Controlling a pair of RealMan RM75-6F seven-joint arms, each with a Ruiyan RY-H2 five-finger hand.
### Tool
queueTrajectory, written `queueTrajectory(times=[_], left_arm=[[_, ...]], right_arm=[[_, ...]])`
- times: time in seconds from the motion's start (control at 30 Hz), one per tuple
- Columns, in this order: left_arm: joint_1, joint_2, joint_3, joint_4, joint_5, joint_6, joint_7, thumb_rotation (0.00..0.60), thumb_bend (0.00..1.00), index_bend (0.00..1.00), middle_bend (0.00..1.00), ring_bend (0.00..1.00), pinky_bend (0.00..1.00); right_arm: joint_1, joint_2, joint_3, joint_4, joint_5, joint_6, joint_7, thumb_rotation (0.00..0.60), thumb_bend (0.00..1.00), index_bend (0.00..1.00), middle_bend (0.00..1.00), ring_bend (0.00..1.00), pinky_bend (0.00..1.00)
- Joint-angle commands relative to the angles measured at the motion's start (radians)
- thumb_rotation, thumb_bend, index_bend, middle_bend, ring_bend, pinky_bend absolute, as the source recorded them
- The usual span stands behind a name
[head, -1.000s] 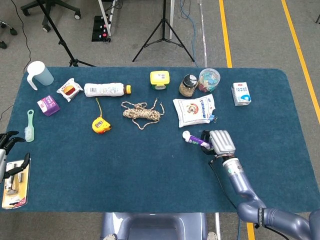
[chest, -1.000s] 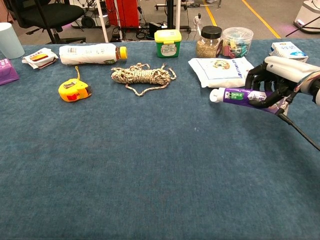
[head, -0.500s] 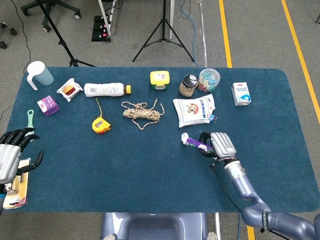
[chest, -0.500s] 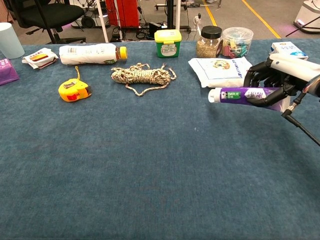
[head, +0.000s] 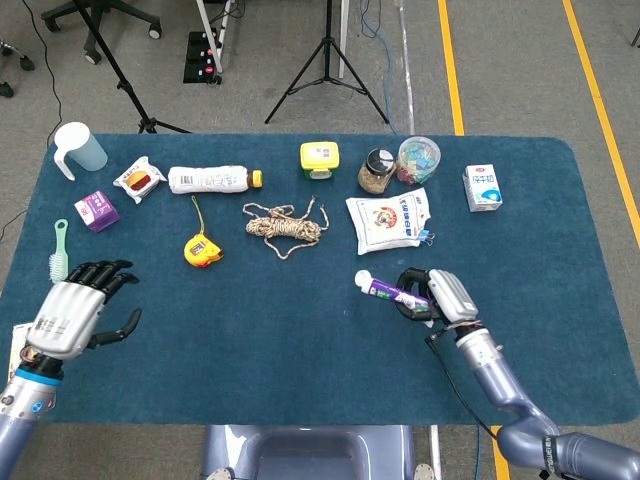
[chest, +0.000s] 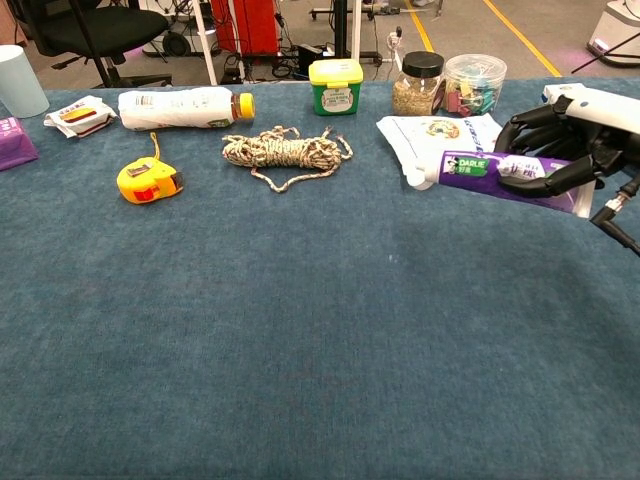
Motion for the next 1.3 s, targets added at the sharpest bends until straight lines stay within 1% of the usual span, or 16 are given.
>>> queueTrajectory(times=[0.03,0.2,0.3,0.43,0.53,0.6,0.77,0.9,1.0,1.17,1.3], left_arm=[[-0.053,-0.019,-0.005,-0.04,-0.032,-0.078,0.032,0.315,0.39,0.27,0.24,0.22,0.24],[-0.131,-0.044,-0.023,-0.081,-0.088,-0.196,0.02,0.305,0.39,0.2,0.2,0.22,0.24],[-0.176,-0.055,-0.036,-0.093,-0.118,-0.256,0.005,0.278,0.39,0.15,0.17,0.21,0.24],[-0.258,-0.081,-0.061,-0.102,-0.18,-0.368,-0.038,0.254,0.39,0.09,0.13,0.19,0.24],[-0.314,-0.104,-0.085,-0.096,-0.229,-0.437,-0.081,0.221,0.39,0.03,0.11,0.17,0.24],[-0.354,-0.121,-0.102,-0.086,-0.263,-0.486,-0.112,0.2,0.39,0.01,0.1,0.16,0.24],[-0.445,-0.148,-0.129,-0.056,-0.337,-0.594,-0.162,0.134,0.39,0.0,0.08,0.14,0.24],[-0.499,-0.153,-0.14,-0.034,-0.386,-0.651,-0.177,0.111,0.39,0.0,0.08,0.14,0.24],[-0.55,-0.153,-0.143,-0.008,-0.435,-0.695,-0.165,0.084,0.39,0.0,0.08,0.13,0.24],[-0.615,-0.149,-0.138,0.012,-0.516,-0.737,-0.152,0.05,0.39,0.01,0.07,0.12,0.24],[-0.656,-0.152,-0.134,0.025,-0.565,-0.759,-0.16,0.039,0.39,0.02,0.06,0.12,0.24]], right_arm=[[-0.011,0.016,-0.006,-0.03,-0.026,0.019,0.022,0.6,0.44,0.69,0.78,0.8,0.92],[-0.022,0.025,-0.017,-0.074,-0.059,0.041,0.053,0.6,0.44,0.69,0.78,0.8,0.92],[-0.025,0.023,-0.022,-0.089,-0.073,0.051,0.06,0.6,0.44,0.7,0.78,0.8,0.92],[-0.023,0.012,-0.025,-0.103,-0.085,0.058,0.062,0.6,0.44,0.7,0.78,0.8,0.92],[-0.019,0.004,-0.025,-0.11,-0.087,0.056,0.063,0.6,0.44,0.7,0.78,0.8,0.92],[-0.016,-0.001,-0.025,-0.114,-0.088,0.055,0.06,0.6,0.44,0.7,0.78,0.8,0.92],[-0.01,-0.013,-0.021,-0.124,-0.088,0.057,0.059,0.6,0.44,0.7,0.78,0.8,0.92],[-0.008,-0.017,-0.021,-0.125,-0.083,0.054,0.056,0.6,0.44,0.7,0.78,0.8,0.92],[-0.009,-0.018,-0.022,-0.124,-0.077,0.053,0.054,0.6,0.44,0.7,0.78,0.8,0.92],[-0.013,-0.018,-0.023,-0.129,-0.073,0.058,0.052,0.6,0.44,0.7,0.78,0.8,0.92],[-0.017,-0.01,-0.024,-0.138,-0.076,0.06,0.07,0.6,0.45,0.7,0.78,0.8,0.92]])
